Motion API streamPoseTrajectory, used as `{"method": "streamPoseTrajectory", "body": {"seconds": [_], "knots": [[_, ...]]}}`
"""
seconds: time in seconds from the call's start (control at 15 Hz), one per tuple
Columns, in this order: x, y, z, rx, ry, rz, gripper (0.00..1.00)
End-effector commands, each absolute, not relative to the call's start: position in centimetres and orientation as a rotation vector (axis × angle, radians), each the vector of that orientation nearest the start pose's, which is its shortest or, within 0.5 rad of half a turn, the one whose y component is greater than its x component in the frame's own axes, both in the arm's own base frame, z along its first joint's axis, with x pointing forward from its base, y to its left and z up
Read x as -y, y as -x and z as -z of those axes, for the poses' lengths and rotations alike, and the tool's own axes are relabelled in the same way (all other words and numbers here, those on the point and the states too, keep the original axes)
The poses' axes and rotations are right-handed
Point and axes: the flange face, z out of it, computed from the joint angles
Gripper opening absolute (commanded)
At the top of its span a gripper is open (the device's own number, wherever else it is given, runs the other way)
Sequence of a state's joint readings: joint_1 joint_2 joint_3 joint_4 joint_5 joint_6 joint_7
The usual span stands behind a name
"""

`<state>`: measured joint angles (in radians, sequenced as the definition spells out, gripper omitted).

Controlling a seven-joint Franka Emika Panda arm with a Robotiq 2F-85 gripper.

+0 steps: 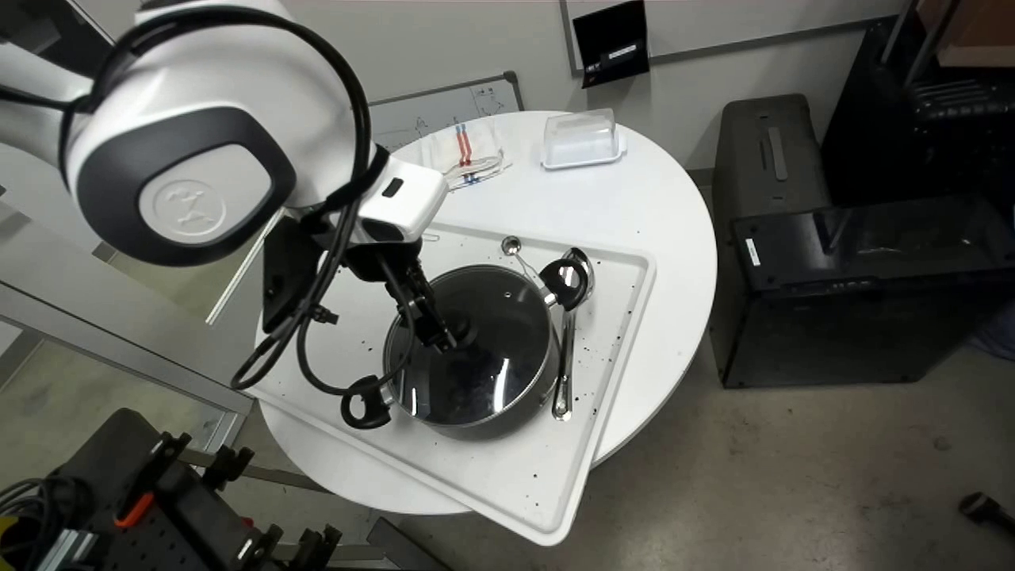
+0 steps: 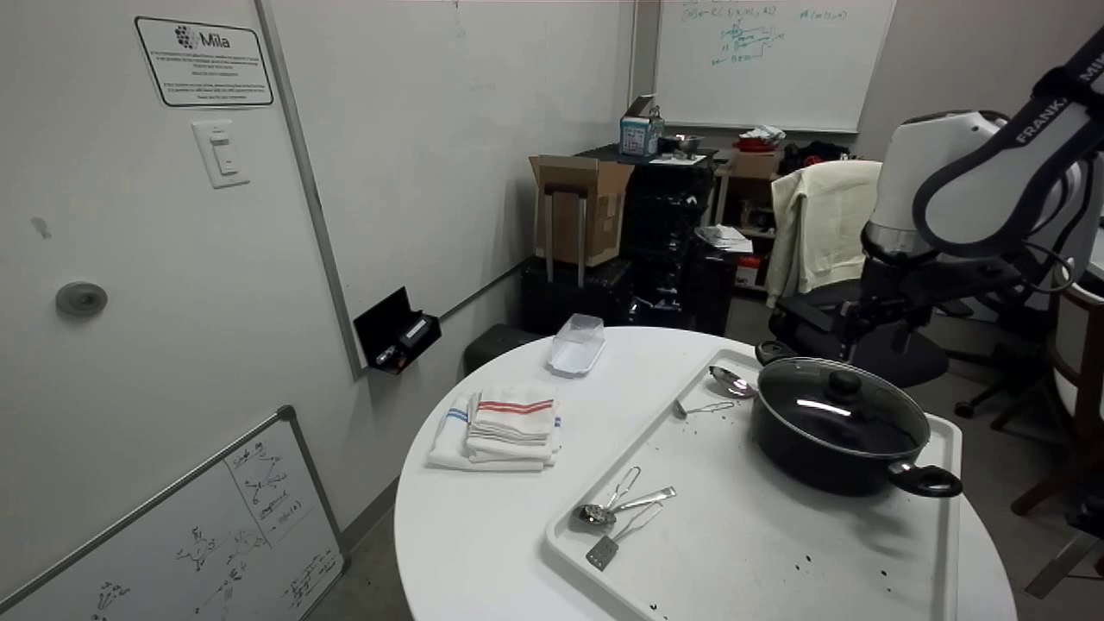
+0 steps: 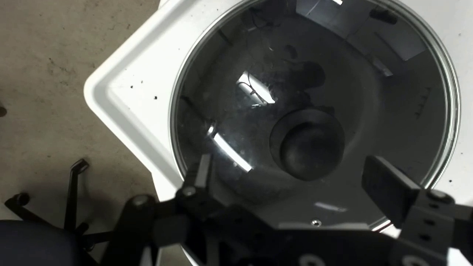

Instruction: Remove the lid from the black pot and put it on the white tray

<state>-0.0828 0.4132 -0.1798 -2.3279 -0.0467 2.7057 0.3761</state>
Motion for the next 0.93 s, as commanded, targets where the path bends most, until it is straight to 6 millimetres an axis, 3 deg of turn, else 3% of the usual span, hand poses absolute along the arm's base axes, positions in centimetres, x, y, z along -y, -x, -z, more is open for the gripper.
{"method": "streamPoseTrajectory", "body": {"seconds": [0.0, 0.4, 0.87], "knots": [[13.3, -51.0, -14.3, -0.948, 3.107, -0.002, 1.0], [12.3, -52.3, -12.3, -0.908, 3.133, -0.018, 1.0], [11.8, -52.9, -11.2, -0.896, 3.144, -0.034, 1.0]]}}
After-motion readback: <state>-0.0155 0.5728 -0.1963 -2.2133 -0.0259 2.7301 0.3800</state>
